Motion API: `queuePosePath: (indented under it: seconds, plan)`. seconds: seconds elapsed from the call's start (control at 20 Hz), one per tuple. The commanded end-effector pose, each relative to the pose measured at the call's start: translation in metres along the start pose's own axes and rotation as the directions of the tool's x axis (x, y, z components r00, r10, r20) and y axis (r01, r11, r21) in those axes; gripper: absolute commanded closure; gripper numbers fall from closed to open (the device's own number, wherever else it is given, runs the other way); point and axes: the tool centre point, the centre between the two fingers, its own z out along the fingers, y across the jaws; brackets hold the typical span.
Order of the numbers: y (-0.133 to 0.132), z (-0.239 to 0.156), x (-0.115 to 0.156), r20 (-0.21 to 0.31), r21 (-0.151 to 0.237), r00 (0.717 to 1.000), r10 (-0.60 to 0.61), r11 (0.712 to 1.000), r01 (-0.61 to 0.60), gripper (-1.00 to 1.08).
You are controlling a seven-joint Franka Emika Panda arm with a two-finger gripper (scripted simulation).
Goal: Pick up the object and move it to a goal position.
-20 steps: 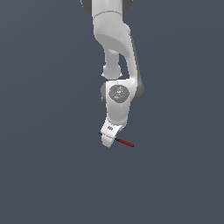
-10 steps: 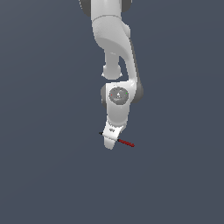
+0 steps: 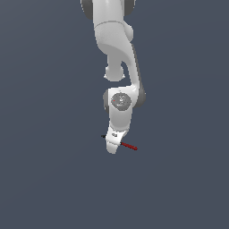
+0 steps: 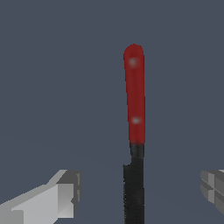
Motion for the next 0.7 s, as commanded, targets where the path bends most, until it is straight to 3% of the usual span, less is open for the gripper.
queuePosePath:
  seconds: [0.0, 0.4, 0.45, 0.65]
  plan:
    - [-0.001, 0.014, 0.0, 0.0, 0.001, 1.0, -0.002, 1.0, 0.002, -0.92]
    - [0.0, 0.034, 0.0, 0.0, 0.001, 1.0, -0.003, 1.0, 0.003, -0.92]
    - [0.0, 0.034, 0.0, 0.0, 0.001, 1.0, -0.003, 1.0, 0.003, 1.08]
    - [0.0, 0.034, 0.0, 0.0, 0.001, 1.0, -0.003, 1.0, 0.003, 1.08]
